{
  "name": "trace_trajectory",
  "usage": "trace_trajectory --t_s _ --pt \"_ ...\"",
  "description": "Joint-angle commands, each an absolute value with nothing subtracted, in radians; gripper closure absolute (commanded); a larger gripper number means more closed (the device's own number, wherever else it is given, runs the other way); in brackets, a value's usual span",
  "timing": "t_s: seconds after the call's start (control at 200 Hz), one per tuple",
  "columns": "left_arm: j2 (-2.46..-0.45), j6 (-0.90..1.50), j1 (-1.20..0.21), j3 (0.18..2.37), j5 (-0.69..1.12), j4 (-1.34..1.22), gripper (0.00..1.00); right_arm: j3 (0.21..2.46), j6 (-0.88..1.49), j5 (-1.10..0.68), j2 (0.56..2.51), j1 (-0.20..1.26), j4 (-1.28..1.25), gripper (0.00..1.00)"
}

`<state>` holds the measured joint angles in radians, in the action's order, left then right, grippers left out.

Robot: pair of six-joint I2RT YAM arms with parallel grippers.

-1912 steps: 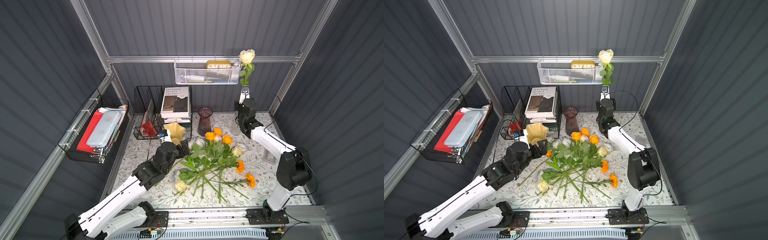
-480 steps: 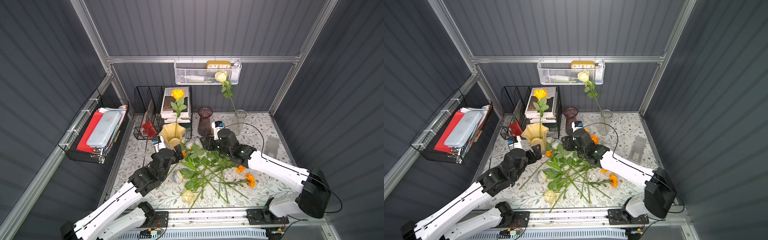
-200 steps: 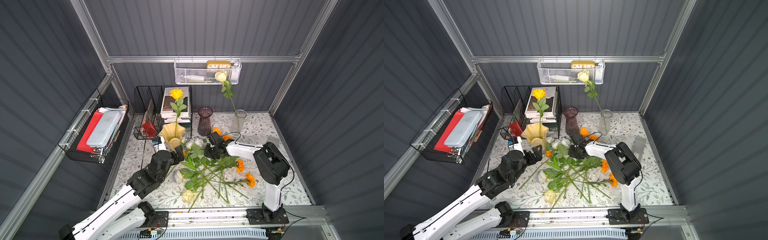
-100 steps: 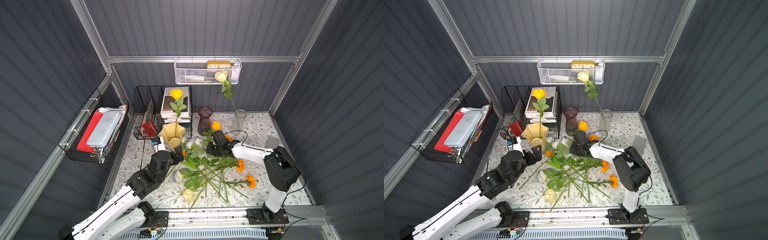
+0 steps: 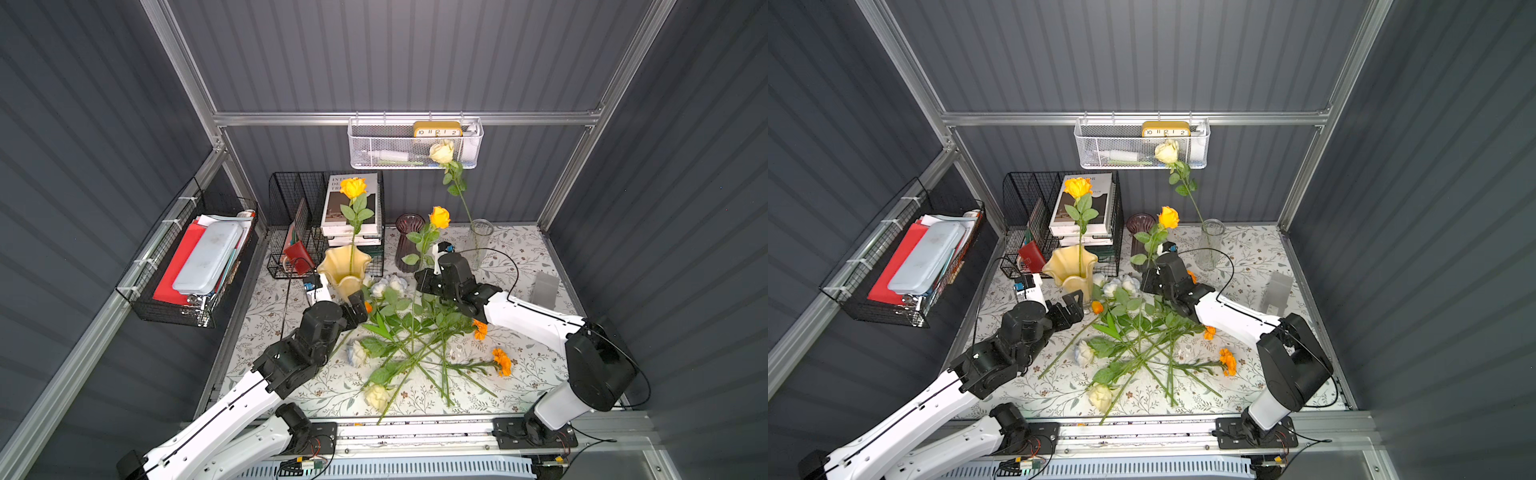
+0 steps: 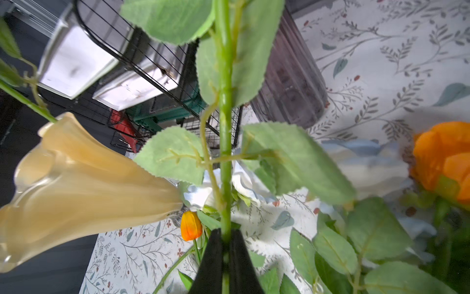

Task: Arrange the flowers in different vases according to their colors
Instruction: Pick up the flower at the center of the board, then insert the flower into the vase.

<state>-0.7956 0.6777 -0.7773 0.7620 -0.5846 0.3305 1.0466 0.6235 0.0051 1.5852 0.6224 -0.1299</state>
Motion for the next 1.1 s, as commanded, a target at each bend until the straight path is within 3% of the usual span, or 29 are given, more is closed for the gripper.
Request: trace_trajectory --t_s 0.0,0.575,0.755,0.871,1.096 --pt "-0.798 0.651 -0.774 0.752 -0.6 0.334 0.01 1.033 0.541 0.027 1.552 0.62 -0.239 1.0" --pt "-0.819 0.645 -0.774 0.759 -0.601 0.313 0.01 1.263 0.311 -0.041 1.46 0.672 -0.233 1.0" --pt "-0.799 0.708 -0.774 0.77 -0.694 0.361 0.01 1.402 0.295 -0.052 1.455 0.689 -0.263 1.0" --pt "-0.816 0.791 -0.773 0.794 -0.791 0.46 0.01 1.475 0.282 -0.044 1.486 0.711 -0.347 1.0" --pt "-0.81 0.853 -0.769 0.806 -0.819 0.54 0.01 1.608 0.245 0.022 1.605 0.738 -0.534 1.0"
